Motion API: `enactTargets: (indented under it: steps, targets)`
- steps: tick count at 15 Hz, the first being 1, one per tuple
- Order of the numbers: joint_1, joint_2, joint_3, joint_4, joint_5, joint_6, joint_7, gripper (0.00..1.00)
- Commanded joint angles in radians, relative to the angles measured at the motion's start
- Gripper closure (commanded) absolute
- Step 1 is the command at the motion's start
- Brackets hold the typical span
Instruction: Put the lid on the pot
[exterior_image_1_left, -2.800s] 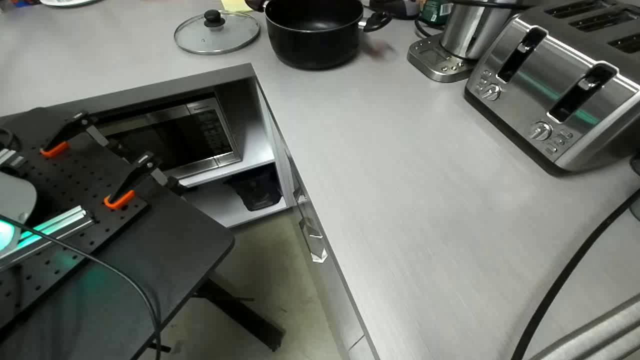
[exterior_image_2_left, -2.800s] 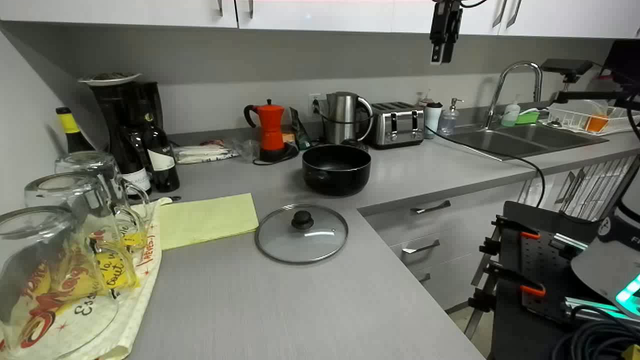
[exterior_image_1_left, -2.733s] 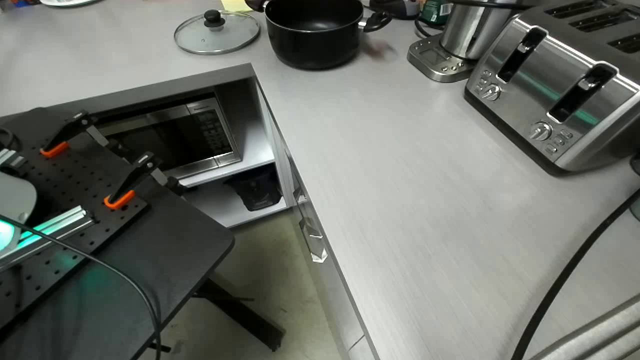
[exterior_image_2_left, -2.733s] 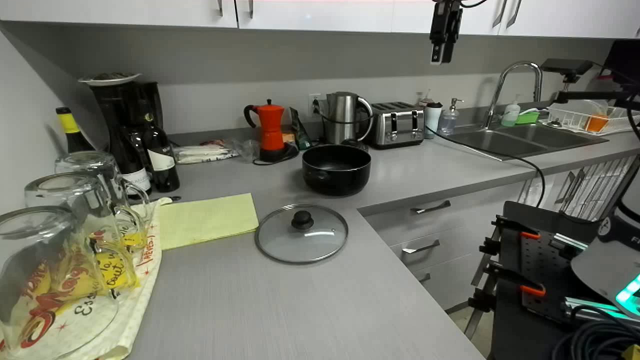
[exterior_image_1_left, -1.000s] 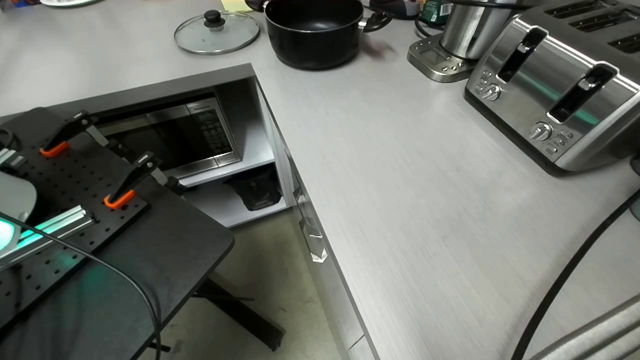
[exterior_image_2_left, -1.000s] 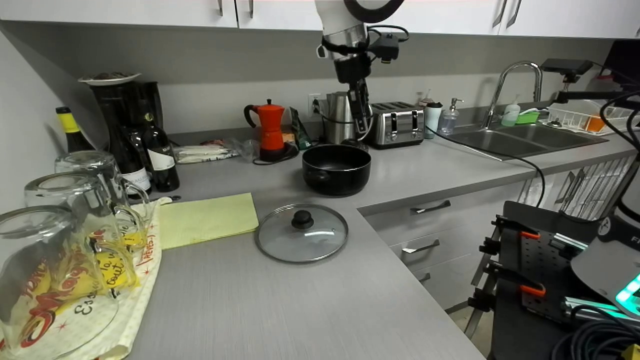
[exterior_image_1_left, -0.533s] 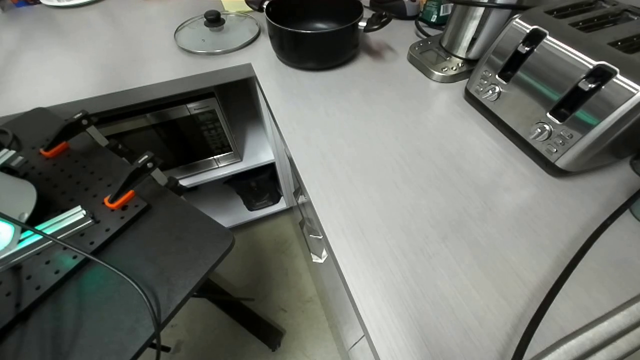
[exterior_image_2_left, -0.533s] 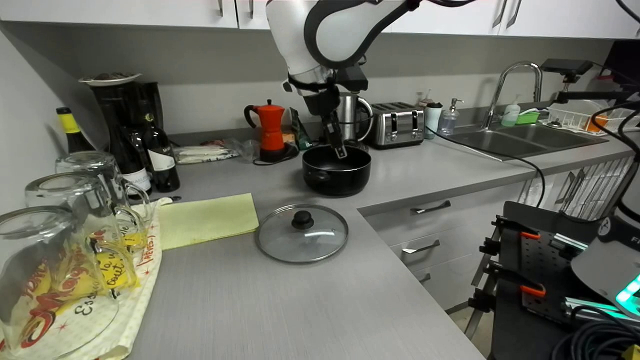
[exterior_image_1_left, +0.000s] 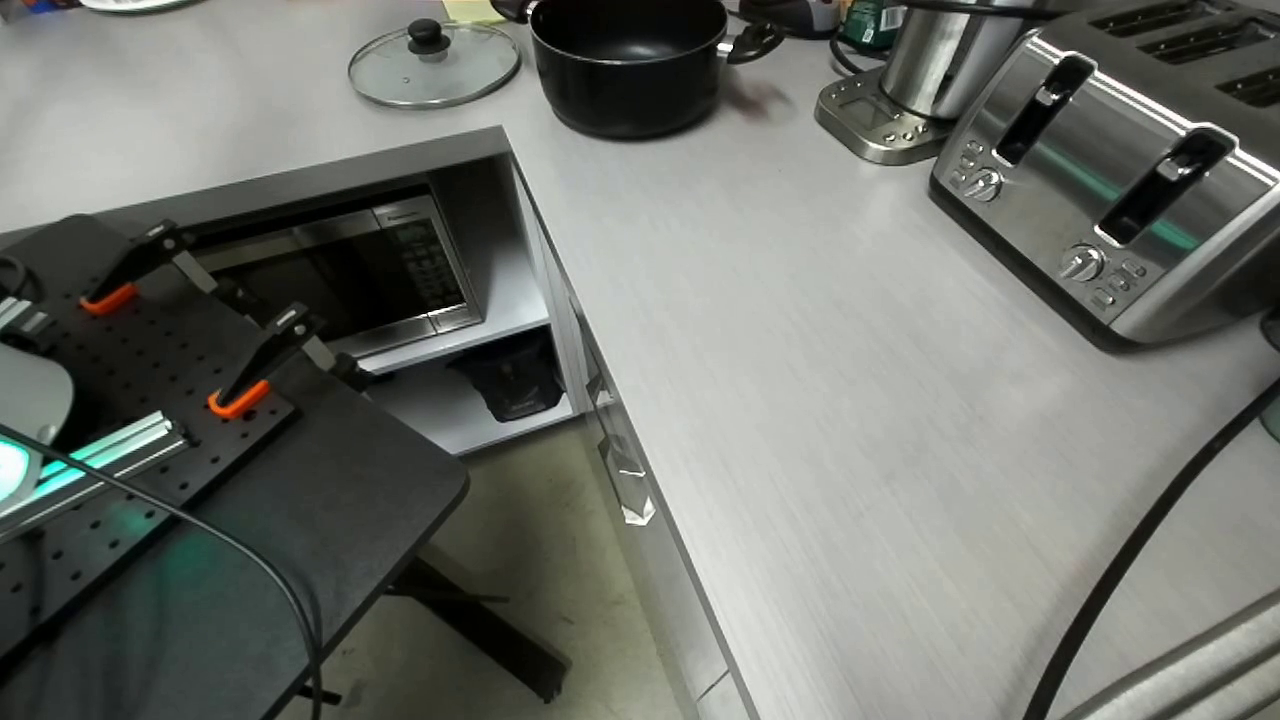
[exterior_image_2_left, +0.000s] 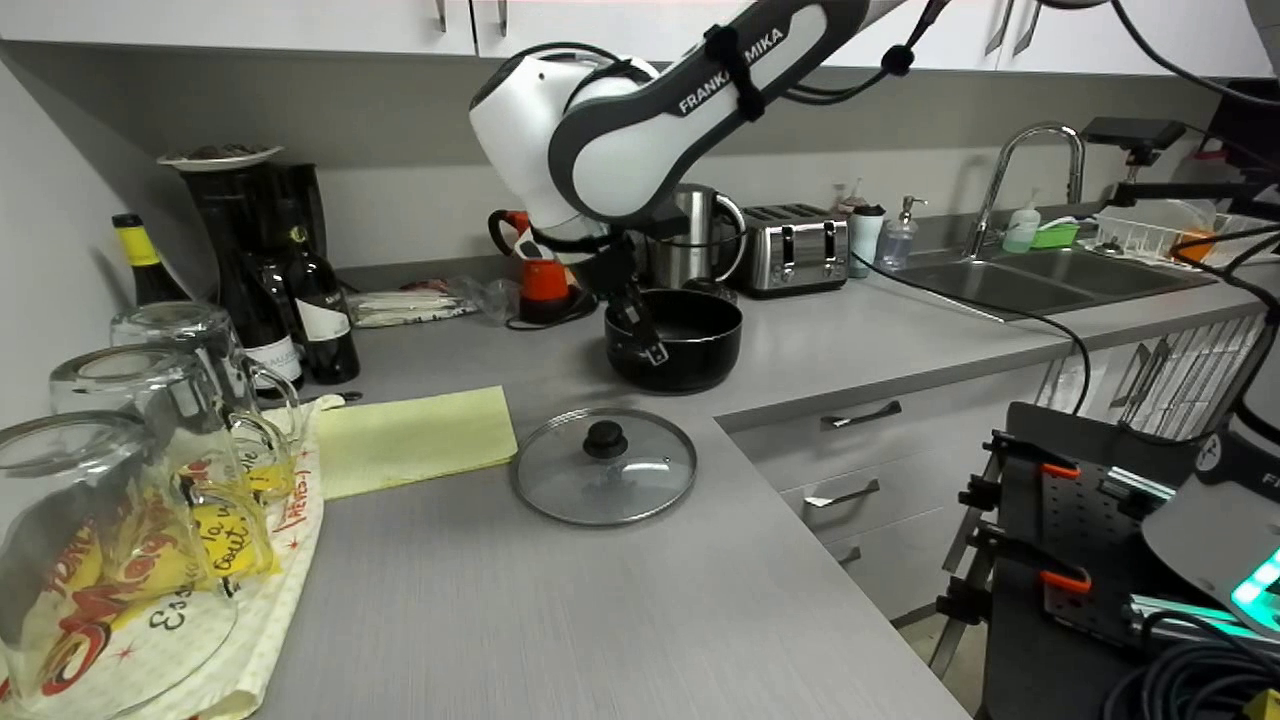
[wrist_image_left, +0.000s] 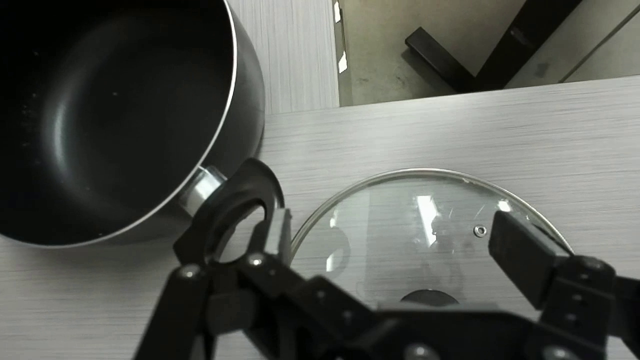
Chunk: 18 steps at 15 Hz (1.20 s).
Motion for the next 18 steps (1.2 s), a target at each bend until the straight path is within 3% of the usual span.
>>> enactTargets:
  steps: [1, 18]
  targets:
    - [0.033, 0.113, -0.002, 0.129, -0.034, -0.056, -0.070, 0.00]
    - [0.106, 0.337, -0.010, 0.325, -0.052, -0.083, -0.200, 0.00]
